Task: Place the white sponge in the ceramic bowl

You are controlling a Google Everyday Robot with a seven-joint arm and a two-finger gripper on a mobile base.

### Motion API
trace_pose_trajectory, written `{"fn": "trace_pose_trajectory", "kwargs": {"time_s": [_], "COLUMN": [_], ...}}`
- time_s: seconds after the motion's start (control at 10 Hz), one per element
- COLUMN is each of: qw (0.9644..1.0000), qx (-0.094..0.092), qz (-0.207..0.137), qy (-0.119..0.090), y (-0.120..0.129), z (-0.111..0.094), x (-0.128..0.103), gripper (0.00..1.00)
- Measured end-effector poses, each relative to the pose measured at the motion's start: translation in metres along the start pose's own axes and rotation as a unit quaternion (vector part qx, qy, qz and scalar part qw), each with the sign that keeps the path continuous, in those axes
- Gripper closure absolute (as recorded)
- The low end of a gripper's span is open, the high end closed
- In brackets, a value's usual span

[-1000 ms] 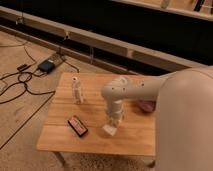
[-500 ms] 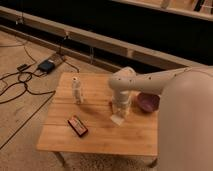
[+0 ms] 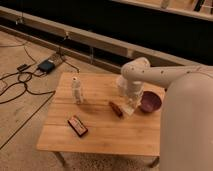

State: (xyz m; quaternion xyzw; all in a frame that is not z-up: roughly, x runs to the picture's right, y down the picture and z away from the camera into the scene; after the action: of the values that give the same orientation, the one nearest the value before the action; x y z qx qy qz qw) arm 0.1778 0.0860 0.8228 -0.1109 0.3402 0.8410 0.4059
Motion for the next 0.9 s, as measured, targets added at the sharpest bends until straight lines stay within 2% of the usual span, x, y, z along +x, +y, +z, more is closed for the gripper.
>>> {"fn": "trace_pose_trajectory", "kwargs": {"time_s": [0.4,0.6,0.9], "qw": [0.9996,0.9989,0.9976], "qx": [0.010,0.017,0.027], "qz": [0.026,0.042,0.064], "qy": [-0.012,-0.007,0.004], "y": [0.005,0.002,-0.014], "z": [0.002,0.011,0.026], "x": [-0.055,-0.079,-0.098], "gripper": [1.00,1.00,1.00]}}
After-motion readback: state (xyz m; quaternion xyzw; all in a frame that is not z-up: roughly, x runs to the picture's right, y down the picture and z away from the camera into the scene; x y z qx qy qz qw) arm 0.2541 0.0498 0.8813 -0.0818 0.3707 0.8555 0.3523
